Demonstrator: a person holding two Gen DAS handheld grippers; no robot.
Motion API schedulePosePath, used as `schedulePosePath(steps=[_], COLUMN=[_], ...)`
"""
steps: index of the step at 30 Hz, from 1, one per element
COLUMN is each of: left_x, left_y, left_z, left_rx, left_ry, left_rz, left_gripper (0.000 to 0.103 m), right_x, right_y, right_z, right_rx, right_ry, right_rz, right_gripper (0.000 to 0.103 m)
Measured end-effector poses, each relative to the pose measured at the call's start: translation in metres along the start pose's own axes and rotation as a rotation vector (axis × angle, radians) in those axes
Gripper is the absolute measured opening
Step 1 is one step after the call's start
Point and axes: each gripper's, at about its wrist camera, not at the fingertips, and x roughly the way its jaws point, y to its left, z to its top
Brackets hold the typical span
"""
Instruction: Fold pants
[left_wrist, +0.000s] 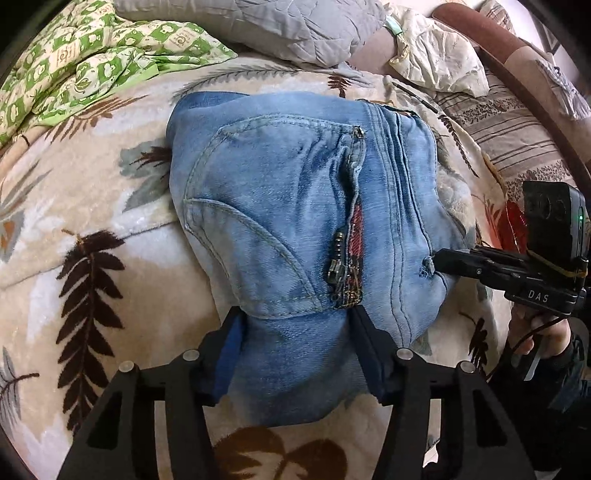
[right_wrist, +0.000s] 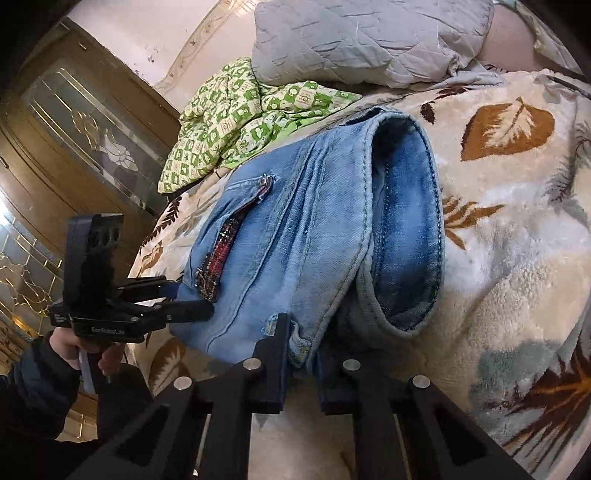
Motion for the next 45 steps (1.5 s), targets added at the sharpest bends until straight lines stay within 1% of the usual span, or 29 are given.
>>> schedulePosePath(steps=[6, 8, 9, 10, 12, 14, 17, 19, 20, 21, 22, 23, 24, 25, 28, 30, 33, 34, 35, 36, 37, 38, 39, 40, 41, 42, 44, 45], left_x=[0.003, 0.003, 0.003, 0.002, -0.003, -0.016, -0.044, -0.057, -0.062, -0.067, -0.068, -0.066, -0.061, -0.055, -0.035, -0.024, -0.013, -0.01, -0.006, -0.003, -0.001, -0.001, -0.001, -0.001, 0.001, 0.004, 0.009, 0.012], left_y=[0.006, 0.005, 0.006, 0.007, 0.009, 0.01, 0.009, 0.01, 0.011, 0.014, 0.016, 0.017, 0.02, 0.023, 0.029, 0.039, 0.045, 0.046, 0.047, 0.046, 0.044, 0.043, 0.042, 0.041, 0.039, 0.037, 0.034, 0.033], left_z=[-0.003, -0.004, -0.004, -0.004, -0.006, -0.007, -0.008, -0.004, -0.001, 0.005, 0.01, 0.015, 0.022, 0.03, 0.046, 0.055, 0.064, 0.067, 0.07, 0.073, 0.075, 0.075, 0.076, 0.077, 0.077, 0.076, 0.074, 0.074], left_rx=[-0.011, -0.004, -0.008, -0.018, -0.047, -0.071, -0.064, -0.055, -0.055, -0.06, -0.069, -0.079, -0.094, -0.101, -0.124, -0.154, -0.177, -0.173, -0.167, -0.158, -0.144, -0.138, -0.126, -0.118, -0.093, -0.07, -0.033, -0.018], left_ry=[-0.004, -0.013, -0.017, -0.023, -0.042, -0.053, -0.11, -0.132, -0.147, -0.167, -0.175, -0.175, -0.167, -0.164, -0.145, -0.138, -0.125, -0.12, -0.111, -0.1, -0.099, -0.101, -0.104, -0.105, -0.107, -0.093, -0.076, -0.069], left_rz=[-0.003, 0.014, 0.027, 0.028, 0.017, 0.018, 0.025, 0.038, 0.05, 0.059, 0.066, 0.076, 0.088, 0.088, 0.101, 0.083, 0.05, 0.045, 0.046, 0.049, 0.041, 0.039, 0.044, 0.045, 0.054, 0.066, 0.095, 0.108], left_gripper=[0.069, 0.073, 0.078, 0.081, 0.081, 0.081, 0.081, 0.081, 0.081, 0.081, 0.081, 0.081, 0.081, 0.081, 0.081, 0.081, 0.081, 0.081, 0.081, 0.081, 0.081, 0.081, 0.081, 0.081, 0.078, 0.067, 0.065, 0.065], right_x=[0.002, 0.002, 0.002, 0.001, 0.0, -0.004, -0.015, -0.026, -0.031, -0.036, -0.04, -0.043, -0.045, -0.049, -0.047, -0.037, -0.017, -0.007, -0.002, 0.004, 0.008, 0.012, 0.015, 0.016, 0.018, 0.019, 0.02, 0.02], right_y=[-0.003, -0.003, -0.002, -0.002, 0.002, 0.006, 0.014, 0.018, 0.019, 0.02, 0.019, 0.019, 0.018, 0.014, 0.002, -0.006, -0.012, -0.011, -0.011, -0.009, -0.008, -0.006, -0.002, -0.001, 0.0, -0.001, -0.006, -0.008], right_z=[-0.001, -0.001, -0.001, -0.001, -0.002, -0.002, -0.002, -0.001, -0.001, 0.001, 0.004, 0.007, 0.011, 0.018, 0.04, 0.054, 0.067, 0.071, 0.074, 0.075, 0.077, 0.078, 0.079, 0.077, 0.077, 0.077, 0.076, 0.075], right_rx=[0.015, 0.016, 0.016, 0.013, -0.01, -0.015, -0.031, -0.034, -0.037, -0.042, -0.042, -0.031, -0.017, -0.004, 0.033, 0.059, 0.075, 0.071, 0.066, 0.06, 0.054, 0.044, 0.023, 0.007, -0.004, -0.009, -0.011, -0.007], right_ry=[0.003, 0.003, 0.002, 0.0, -0.009, -0.02, -0.041, -0.061, -0.073, -0.094, -0.11, -0.126, -0.15, -0.18, -0.2, -0.181, -0.147, -0.134, -0.13, -0.123, -0.115, -0.113, -0.11, -0.108, -0.104, -0.101, -0.096, -0.09], right_rz=[0.012, 0.012, 0.01, 0.007, -0.003, 0.003, 0.004, 0.013, 0.021, 0.021, 0.013, 0.001, -0.008, -0.009, -0.016, -0.017, 0.022, 0.009, -0.003, -0.008, -0.008, -0.015, -0.047, -0.075, -0.098, -0.119, -0.166, -0.164], right_gripper=[0.012, 0.012, 0.012, 0.012, 0.012, 0.017, 0.018, 0.02, 0.023, 0.035, 0.061, 0.074, 0.078, 0.078, 0.078, 0.078, 0.076, 0.074, 0.07, 0.058, 0.049, 0.036, 0.036, 0.033, 0.029, 0.021, 0.02, 0.02])
